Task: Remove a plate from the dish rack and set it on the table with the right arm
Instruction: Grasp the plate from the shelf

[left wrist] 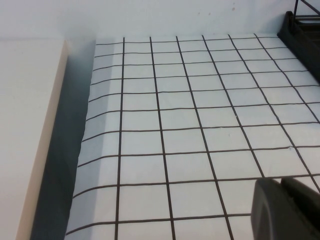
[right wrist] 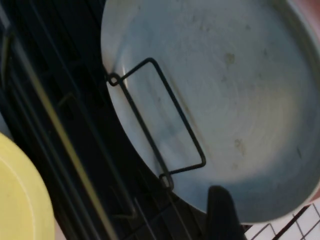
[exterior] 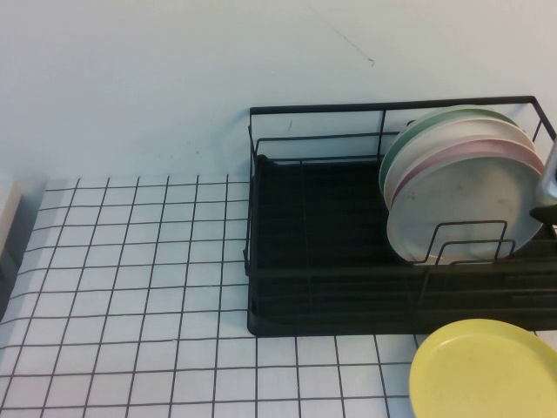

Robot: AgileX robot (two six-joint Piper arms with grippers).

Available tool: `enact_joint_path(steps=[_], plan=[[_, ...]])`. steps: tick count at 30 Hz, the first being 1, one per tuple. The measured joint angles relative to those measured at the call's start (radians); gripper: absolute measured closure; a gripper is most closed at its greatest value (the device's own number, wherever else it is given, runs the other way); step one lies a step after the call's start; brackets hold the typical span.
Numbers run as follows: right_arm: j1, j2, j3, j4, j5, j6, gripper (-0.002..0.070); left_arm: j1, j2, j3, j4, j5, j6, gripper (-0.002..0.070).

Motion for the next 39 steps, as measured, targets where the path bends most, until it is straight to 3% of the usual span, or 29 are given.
enact_joint_path(steps=[13, 24, 29, 39], plan=[[0.0, 0.163, -0.153, 0.06, -0.03, -0.073, 0.0297, 0.0, 0.0, 0.0, 0.0, 0.0, 0.0, 0.0678], [0.0, 0.239, -0.153, 0.222, -0.06, -0.197, 0.0405, 0.0, 0.0, 0.0, 0.0, 0.0, -0.005, 0.0678], [0.0, 0.248, -0.153, 0.236, -0.065, -0.225, 0.0579, 0.0, 0.0, 0.0, 0.0, 0.0, -0.005, 0.0678], [0.0, 0.175, -0.193, 0.296, -0.003, -0.242, 0.0583, 0.0, 0.0, 0.0, 0.0, 0.0, -0.005, 0.0678]])
